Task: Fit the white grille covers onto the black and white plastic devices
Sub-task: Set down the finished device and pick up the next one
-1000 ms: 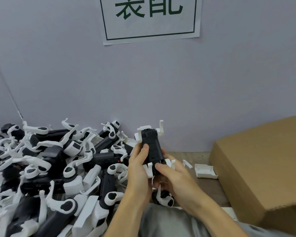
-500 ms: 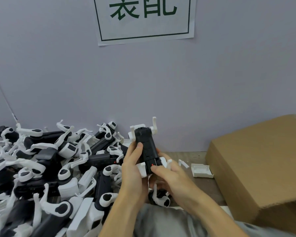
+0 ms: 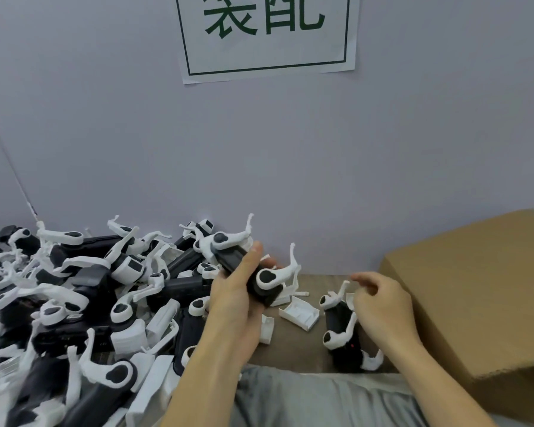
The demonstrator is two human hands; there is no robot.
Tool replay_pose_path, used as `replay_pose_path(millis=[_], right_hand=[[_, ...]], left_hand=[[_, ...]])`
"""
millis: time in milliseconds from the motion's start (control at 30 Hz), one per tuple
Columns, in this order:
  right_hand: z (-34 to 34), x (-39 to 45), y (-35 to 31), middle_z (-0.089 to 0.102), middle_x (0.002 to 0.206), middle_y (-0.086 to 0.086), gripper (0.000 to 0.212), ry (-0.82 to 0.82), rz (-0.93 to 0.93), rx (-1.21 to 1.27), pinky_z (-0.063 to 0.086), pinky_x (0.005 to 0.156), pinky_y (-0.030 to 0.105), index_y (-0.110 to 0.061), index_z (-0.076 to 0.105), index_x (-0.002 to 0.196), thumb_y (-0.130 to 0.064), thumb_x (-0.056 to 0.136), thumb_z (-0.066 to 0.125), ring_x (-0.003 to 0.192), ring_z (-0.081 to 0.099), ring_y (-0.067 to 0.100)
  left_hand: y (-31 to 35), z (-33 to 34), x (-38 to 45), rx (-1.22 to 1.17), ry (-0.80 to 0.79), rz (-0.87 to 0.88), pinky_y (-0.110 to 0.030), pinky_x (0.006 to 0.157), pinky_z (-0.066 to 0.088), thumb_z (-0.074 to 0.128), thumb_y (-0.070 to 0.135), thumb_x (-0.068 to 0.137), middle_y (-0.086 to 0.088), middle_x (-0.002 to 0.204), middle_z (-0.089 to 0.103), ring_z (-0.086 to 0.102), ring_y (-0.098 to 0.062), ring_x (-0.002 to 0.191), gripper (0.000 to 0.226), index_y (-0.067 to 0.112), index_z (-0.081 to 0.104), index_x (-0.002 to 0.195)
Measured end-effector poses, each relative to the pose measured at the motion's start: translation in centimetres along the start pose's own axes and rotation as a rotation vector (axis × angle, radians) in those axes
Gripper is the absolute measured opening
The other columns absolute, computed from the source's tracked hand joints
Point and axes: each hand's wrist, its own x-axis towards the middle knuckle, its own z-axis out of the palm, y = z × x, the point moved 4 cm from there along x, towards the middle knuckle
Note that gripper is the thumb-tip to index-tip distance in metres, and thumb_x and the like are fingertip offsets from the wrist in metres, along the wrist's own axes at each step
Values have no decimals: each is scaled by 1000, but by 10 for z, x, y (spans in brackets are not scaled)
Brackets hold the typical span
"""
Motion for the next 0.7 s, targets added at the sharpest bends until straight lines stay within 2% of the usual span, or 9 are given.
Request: replay_pose_path(millis=[67,133,200,267,333,433,533,633,700], right_hand=[[3,-2,-1,70,103,1,28,-59,37,-29,44,77,32,-18,75,99,-8,92,50,96,62,17],[9,-8,-9,71,89,-13,29,-138,1,-1,45,72,28,-27,70,81,-13,96,49,84,60,2],[19,-14,-17,68,98,-21,26,-246,-11,157,45,79,20,-32,67,90,-15,100,50,93,59,-5],[29,-20,-23,69,113,-7,27,-363,63,524,54,86,25,-20,71,104,-6,101,49,105,66,7],[26,-20,-22,71,108,6,32,-277,109,707,60,80,31,-10,72,105,8,96,47,101,72,20],[8,-9,-8,71,111,5,40,-32,-14,185,49,89,28,-10,70,112,12,90,44,110,65,23],[11,-10,8,60,132,9,40,-154,-34,-272,41,97,31,-9,61,125,3,90,48,124,53,27],[19,-19,13,63,111,6,18,-293,-42,-725,49,80,31,-21,48,84,-4,87,53,100,59,25],[17,-17,12,64,100,4,17,-236,-46,-770,51,74,32,-22,52,80,-6,87,56,90,61,24]], left_hand=[[-3,0,0,87,33,5,-28,56,51,79,30,67,-4,69,63,61,-17,62,26,14,63,80],[-5,0,0,146,68,16,-33,63,47,79,32,64,-4,69,61,57,-22,65,31,13,61,81],[-6,1,0,160,80,19,-36,67,46,79,32,62,-4,69,61,56,-22,65,34,13,61,84],[-7,1,0,159,75,15,-32,61,47,79,28,68,-3,69,61,57,-20,63,30,14,60,86],[-7,0,0,171,75,12,-27,56,48,77,24,78,-3,69,61,58,-16,59,22,13,60,86],[-6,1,-1,183,60,-3,-34,71,51,76,28,78,-7,78,63,62,-21,71,23,10,64,87],[-7,0,-1,143,56,-57,-44,90,50,63,24,93,-14,96,67,64,-31,95,19,7,70,99],[-11,-2,1,244,50,-49,-50,96,52,64,18,94,-19,103,70,67,-32,98,28,-4,68,111],[-12,-4,2,327,49,1,-50,88,57,77,25,81,-16,100,74,71,-29,94,37,-2,70,107]])
